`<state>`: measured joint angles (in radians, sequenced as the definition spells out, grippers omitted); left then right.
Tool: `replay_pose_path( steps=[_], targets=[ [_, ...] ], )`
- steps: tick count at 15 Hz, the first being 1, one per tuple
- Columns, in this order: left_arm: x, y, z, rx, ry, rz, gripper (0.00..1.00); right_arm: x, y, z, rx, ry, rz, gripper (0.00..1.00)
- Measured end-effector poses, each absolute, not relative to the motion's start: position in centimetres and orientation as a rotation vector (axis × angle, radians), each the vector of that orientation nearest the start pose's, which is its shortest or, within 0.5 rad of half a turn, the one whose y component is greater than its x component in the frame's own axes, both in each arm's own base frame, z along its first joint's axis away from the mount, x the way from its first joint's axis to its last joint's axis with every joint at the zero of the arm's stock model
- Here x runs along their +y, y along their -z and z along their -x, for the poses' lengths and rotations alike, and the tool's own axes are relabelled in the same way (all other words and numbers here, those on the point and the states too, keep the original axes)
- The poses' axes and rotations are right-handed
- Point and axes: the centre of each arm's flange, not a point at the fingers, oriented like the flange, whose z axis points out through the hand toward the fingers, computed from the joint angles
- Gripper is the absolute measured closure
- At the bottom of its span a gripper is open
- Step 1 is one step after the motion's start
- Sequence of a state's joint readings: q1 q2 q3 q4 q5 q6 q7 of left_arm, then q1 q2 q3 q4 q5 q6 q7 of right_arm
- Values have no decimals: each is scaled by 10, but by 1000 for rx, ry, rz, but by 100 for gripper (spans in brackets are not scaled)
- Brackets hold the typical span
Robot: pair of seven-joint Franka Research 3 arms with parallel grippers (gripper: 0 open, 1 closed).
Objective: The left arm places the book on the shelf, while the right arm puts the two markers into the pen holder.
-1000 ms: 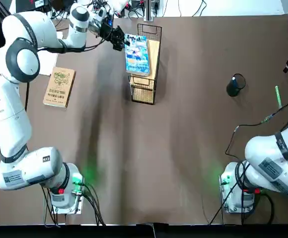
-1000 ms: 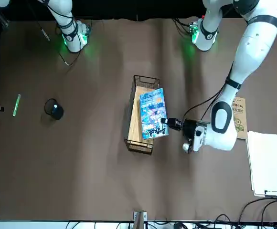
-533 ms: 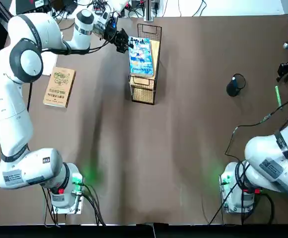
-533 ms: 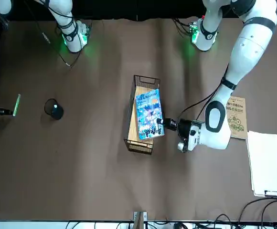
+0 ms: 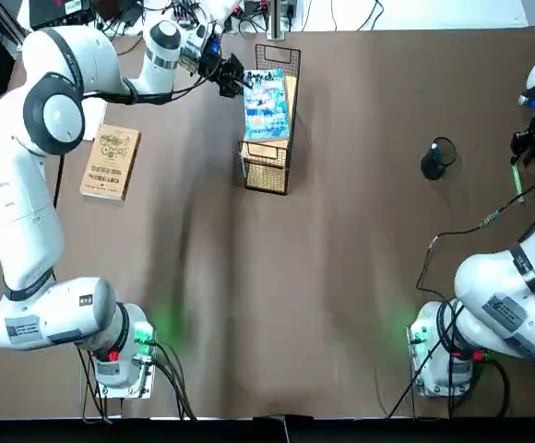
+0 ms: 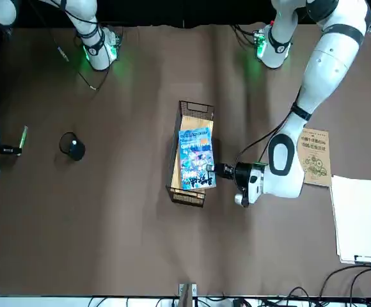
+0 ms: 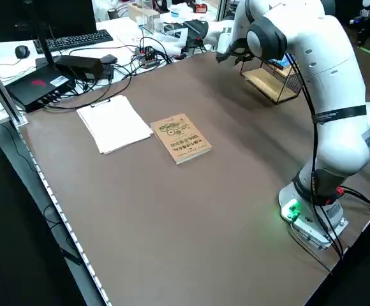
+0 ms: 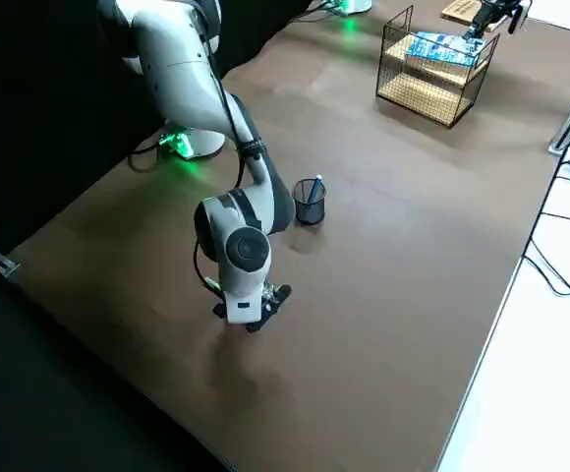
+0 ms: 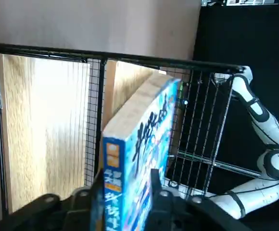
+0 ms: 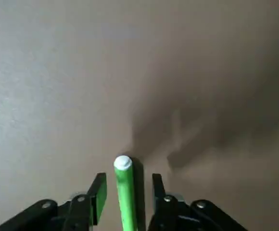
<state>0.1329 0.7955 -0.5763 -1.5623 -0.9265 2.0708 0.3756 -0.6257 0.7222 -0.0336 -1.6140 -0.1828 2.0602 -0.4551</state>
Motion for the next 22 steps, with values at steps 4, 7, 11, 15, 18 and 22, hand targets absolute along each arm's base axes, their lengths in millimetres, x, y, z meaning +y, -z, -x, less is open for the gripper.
replay_pose_path(
  steps=[4, 7, 11, 15, 18, 22],
  targets=[
    [-277, -247, -642, -96, 265, -1984, 43, -411, -170, -513, 135, -542, 3086, 57],
    [-272, -246, -644, -89, 261, -1989, 40, -410, -168, -511, 136, -560, 3077, 83],
    [-268, -248, -649, -44, 258, -1999, 14, -403, -168, -512, 88, -599, 3055, 83],
    [-245, -258, -660, 35, 277, -2086, 0, -372, -194, -529, -161, -656, 2886, 83],
    [-217, -276, -668, 41, 280, -2166, 0, -326, -238, -557, -242, -558, 2725, 83],
    [-178, -304, -662, 11, 396, -2369, 0, -272, -290, -569, -322, -388, 2445, 83]
  ],
)
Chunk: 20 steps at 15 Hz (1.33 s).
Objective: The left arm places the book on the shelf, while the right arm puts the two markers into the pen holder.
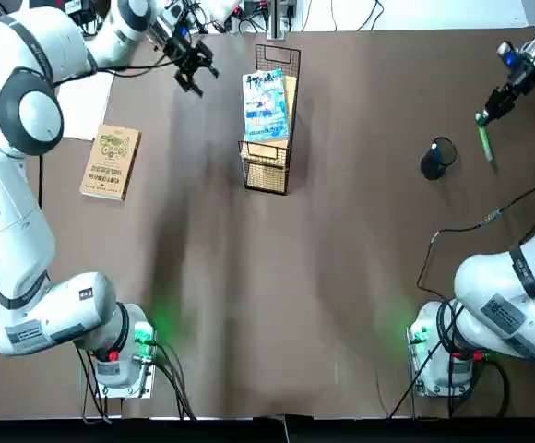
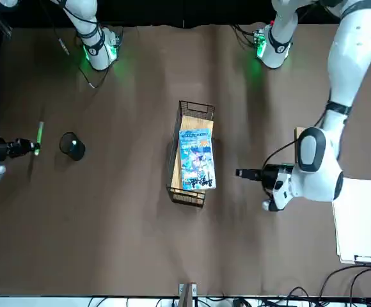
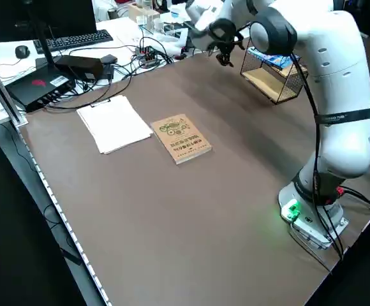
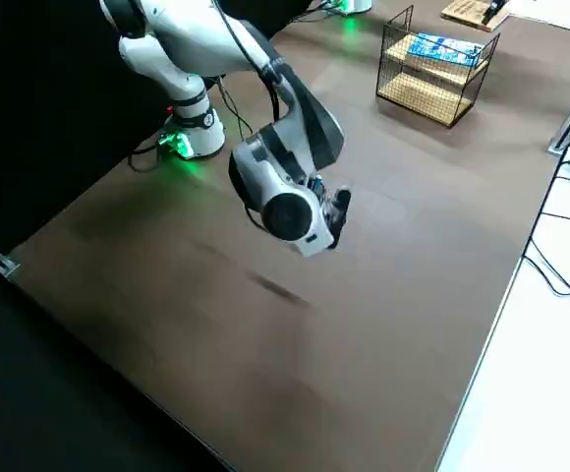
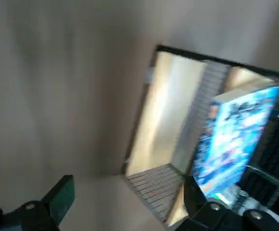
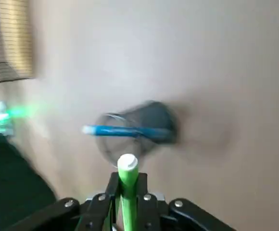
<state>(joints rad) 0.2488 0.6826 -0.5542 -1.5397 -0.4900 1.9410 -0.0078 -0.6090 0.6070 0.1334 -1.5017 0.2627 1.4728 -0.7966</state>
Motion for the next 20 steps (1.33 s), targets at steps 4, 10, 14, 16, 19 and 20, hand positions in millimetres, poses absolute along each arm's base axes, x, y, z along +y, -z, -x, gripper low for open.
replay_pose_path(
  steps=[4, 10, 14, 16, 19, 20],
  targets=[
    [-127, -352, -653, 6, 441, -2682, 0, -268, -305, -551, -503, -85, 2054, 83],
    [-94, -458, -642, 41, 204, -3053, 0, -282, -249, -522, -639, 347, 1737, 83],
    [-71, -552, -616, 135, -17, -3179, 0, -273, -207, -521, -652, 446, 1644, 83],
    [-70, -593, -594, 145, -70, -3192, 0, -271, -199, -522, -663, 467, 1631, 83],
    [-66, -616, -573, 154, -49, -3200, 0, -272, -193, -523, -673, 485, 1642, 83],
    [-66, -614, -572, 154, -29, -3203, 0, -272, -191, -523, -673, 487, 1646, 83]
  ],
)
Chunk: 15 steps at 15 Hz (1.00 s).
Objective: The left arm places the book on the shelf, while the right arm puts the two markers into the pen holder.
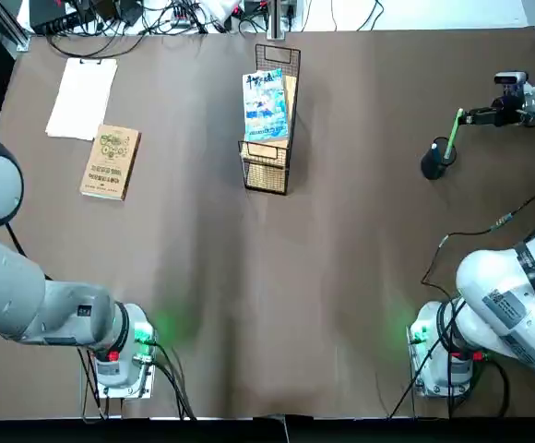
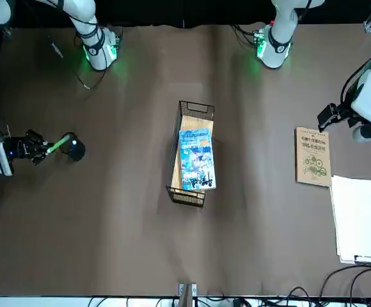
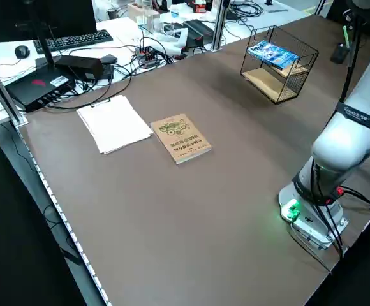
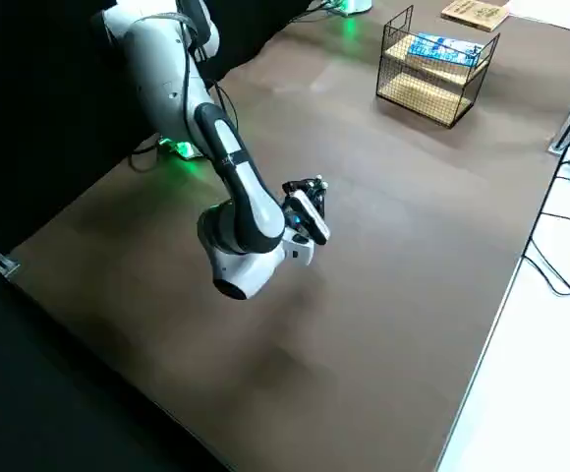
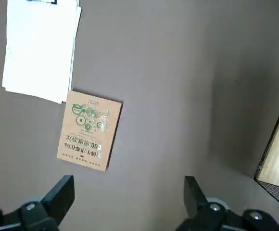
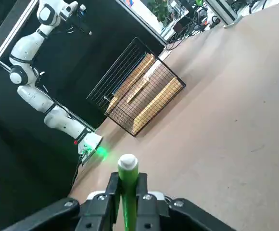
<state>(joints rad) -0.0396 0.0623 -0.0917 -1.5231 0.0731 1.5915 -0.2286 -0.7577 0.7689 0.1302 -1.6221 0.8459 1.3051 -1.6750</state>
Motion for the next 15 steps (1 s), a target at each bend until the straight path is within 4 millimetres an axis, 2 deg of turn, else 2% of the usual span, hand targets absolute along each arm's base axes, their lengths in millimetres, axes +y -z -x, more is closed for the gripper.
replay_pose_path(
  steps=[2, 5, 10, 13, 15],
  targets=[
    [-66, -607, -573, -146, 3, 3070, 0, -272, -186, -522, -670, 490, 1646, 82],
    [-69, -601, -574, -134, -15, 3069, 0, -272, -180, -521, -663, 488, 1644, 65],
    [-71, -601, -574, -129, -14, 3070, 0, -274, -183, -522, -639, 467, 1655, 65],
    [-70, -601, -574, -133, -14, 3069, 0, -274, -198, -529, -562, 363, 1705, 67],
    [-70, -601, -574, -134, -14, 3069, 0, -273, -227, -540, -539, 220, 1800, 70]
  ],
)
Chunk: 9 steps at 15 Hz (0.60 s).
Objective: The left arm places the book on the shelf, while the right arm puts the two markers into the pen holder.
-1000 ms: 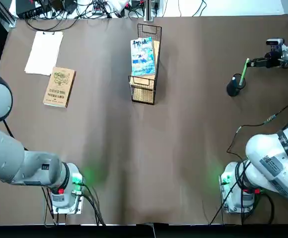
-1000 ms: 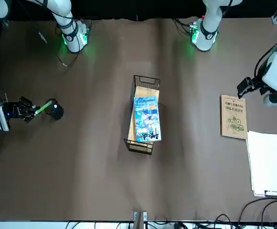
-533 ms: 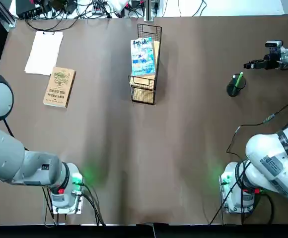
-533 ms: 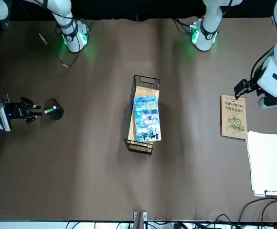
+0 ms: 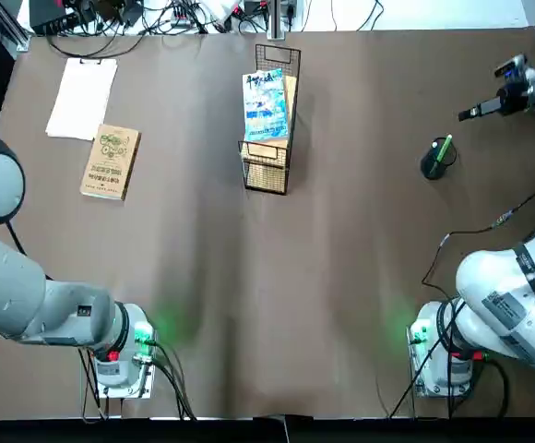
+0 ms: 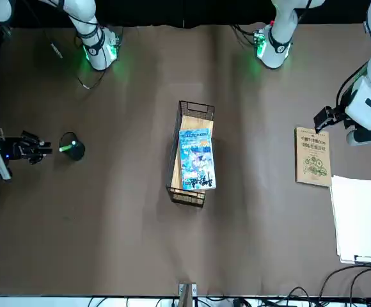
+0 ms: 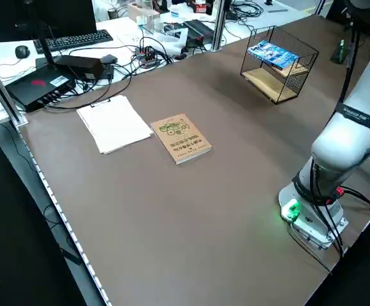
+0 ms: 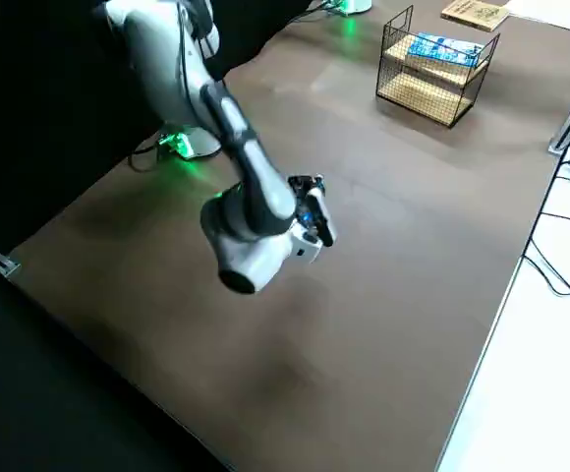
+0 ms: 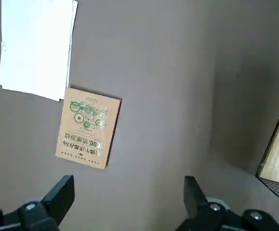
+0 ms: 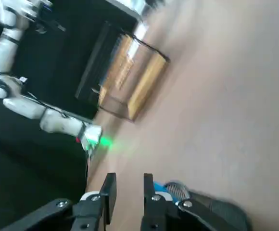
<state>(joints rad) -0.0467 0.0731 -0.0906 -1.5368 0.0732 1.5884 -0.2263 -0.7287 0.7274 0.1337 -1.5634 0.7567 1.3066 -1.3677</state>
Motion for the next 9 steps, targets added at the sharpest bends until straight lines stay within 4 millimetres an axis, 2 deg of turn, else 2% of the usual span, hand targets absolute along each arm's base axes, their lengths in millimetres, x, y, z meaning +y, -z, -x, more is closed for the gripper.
replay_pose_path(
  steps=[2, 3, 6, 9],
  targets=[
    [-69, -601, -574, -135, -13, 3069, 0, -265, -272, -559, -518, -5, 1971, 70],
    [-69, -601, -574, -135, -13, 3069, 0, -254, -296, -570, -502, -122, 2070, 70],
    [-69, -601, -574, -135, -13, 3069, 0, -198, -355, -598, -455, -376, 2314, 70],
    [-69, -601, -574, -135, -13, 3069, 0, -150, -392, -608, -346, -534, 2498, 68]
  ],
)
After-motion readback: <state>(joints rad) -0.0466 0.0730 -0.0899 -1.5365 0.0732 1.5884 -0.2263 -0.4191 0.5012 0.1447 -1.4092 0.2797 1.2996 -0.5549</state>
